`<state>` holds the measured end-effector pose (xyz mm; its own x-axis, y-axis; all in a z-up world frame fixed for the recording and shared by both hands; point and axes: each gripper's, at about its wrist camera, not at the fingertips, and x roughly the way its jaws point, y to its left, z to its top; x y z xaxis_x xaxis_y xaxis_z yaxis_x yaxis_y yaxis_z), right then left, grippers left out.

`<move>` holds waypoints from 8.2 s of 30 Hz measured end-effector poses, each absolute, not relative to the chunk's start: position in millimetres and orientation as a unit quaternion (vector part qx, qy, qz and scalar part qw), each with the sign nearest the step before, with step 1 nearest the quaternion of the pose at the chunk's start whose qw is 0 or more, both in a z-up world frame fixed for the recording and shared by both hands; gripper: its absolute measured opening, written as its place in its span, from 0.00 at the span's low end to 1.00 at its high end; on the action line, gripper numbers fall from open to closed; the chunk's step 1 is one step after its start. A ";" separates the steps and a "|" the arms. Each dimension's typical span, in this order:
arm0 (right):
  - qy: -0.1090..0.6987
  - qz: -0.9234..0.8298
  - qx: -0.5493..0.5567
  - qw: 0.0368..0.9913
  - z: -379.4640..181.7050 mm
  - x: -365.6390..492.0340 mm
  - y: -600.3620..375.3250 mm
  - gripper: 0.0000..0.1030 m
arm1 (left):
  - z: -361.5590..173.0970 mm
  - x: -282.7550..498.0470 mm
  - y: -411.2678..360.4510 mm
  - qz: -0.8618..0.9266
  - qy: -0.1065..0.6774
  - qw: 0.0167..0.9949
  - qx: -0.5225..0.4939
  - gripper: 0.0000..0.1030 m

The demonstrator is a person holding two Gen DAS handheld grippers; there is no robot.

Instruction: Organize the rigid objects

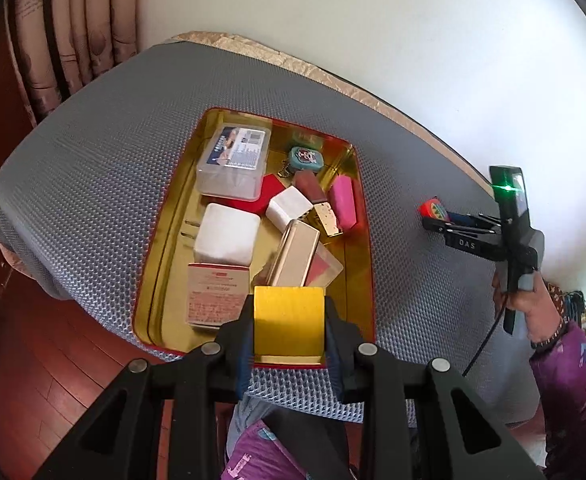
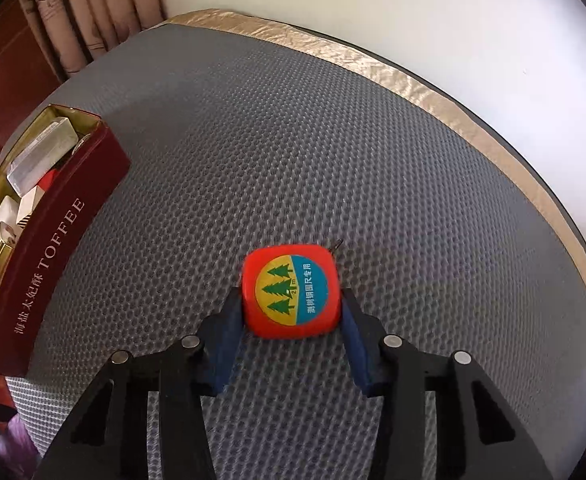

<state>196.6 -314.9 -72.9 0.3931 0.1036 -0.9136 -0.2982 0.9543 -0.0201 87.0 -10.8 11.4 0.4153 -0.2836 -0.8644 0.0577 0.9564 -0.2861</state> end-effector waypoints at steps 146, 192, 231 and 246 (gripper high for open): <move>0.208 -0.021 -0.056 0.976 56.5 -40.6 -124.7 0.99 | 26.2 0.0 1.4 -0.009 0.330 0.944 0.003 0.58; 0.247 -0.014 -0.013 0.969 37.5 -44.6 -122.6 0.99 | 30.2 -21.7 16.0 0.025 0.311 0.950 0.021 0.58; 0.252 -0.001 -0.025 0.967 37.4 -49.7 -117.8 0.99 | 25.3 -16.9 19.7 0.017 0.330 0.944 0.018 0.58; 0.256 -0.001 -0.030 0.966 35.4 -50.1 -116.4 0.99 | 24.1 -14.9 21.9 0.016 0.336 0.942 0.019 0.58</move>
<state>-50.1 -116.4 35.4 0.8686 -0.0176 -0.4952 -0.0133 0.9982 -0.0587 -14.9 21.9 24.1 0.7742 0.0434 -0.6314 -0.0174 0.9987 0.0474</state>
